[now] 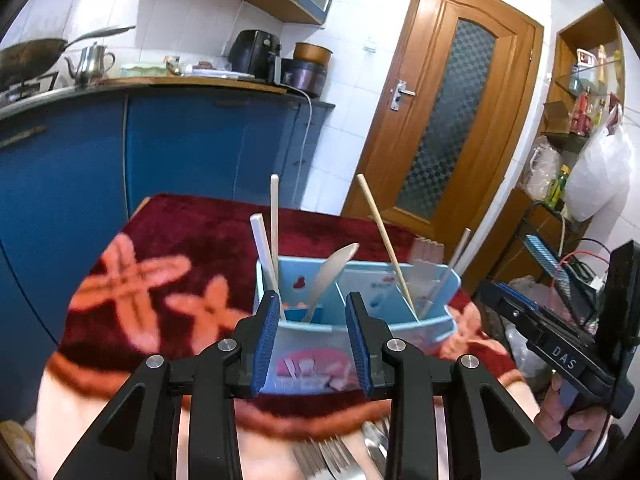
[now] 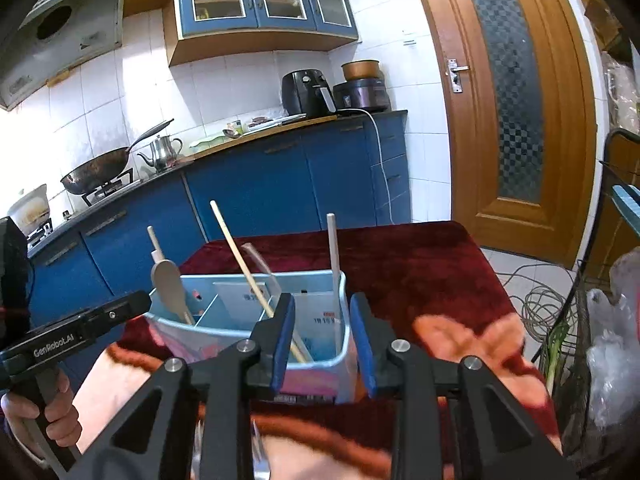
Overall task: Organize utensils
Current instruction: 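Lower the spoon and fork into the caddy and open both tools, then move both open tools back over the metal forks on the blanket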
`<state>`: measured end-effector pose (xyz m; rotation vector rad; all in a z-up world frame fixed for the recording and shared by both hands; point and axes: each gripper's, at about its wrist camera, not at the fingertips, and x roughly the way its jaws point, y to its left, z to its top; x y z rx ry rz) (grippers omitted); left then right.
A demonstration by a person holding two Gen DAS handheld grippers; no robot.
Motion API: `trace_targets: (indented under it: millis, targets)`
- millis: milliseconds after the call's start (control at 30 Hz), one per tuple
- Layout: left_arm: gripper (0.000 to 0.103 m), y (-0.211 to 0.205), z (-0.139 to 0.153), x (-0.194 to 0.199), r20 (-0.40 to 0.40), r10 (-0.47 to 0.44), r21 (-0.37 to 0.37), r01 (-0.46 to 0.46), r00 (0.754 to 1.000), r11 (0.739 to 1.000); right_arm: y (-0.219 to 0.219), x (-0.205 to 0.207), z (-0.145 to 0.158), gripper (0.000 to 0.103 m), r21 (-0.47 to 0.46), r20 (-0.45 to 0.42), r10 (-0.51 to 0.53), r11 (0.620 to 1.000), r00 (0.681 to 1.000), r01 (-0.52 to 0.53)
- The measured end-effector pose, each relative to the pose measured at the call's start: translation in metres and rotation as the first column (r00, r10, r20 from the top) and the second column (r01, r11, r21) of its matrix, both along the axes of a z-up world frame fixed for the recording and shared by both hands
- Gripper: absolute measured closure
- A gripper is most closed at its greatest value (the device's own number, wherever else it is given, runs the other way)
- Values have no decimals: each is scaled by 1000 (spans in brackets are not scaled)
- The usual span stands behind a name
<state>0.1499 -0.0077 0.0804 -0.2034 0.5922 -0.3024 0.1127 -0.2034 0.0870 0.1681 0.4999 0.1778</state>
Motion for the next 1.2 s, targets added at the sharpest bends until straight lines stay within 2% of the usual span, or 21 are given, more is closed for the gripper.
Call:
trace_targets:
  millis: [133, 433, 867, 1200]
  targets:
    - [68, 2, -1, -12, -11, 6, 20, -6, 1000, 1000, -3, -18, 2, 71, 5, -4, -4, 1000, 1000, 4]
    - [68, -5, -8, -44, -67, -16, 162, 26, 998, 986, -4, -55, -2, 68, 10, -56, 1, 1000, 998, 0]
    - [68, -8, -36, -68, -201, -29, 146, 59, 979, 988, -7, -91, -26, 63, 46, -156, 16, 999, 988, -9]
    - [68, -19, -66, -65, -298, -25, 161, 77, 954, 984, -14, -101, -54, 62, 74, -220, 21, 997, 975, -5]
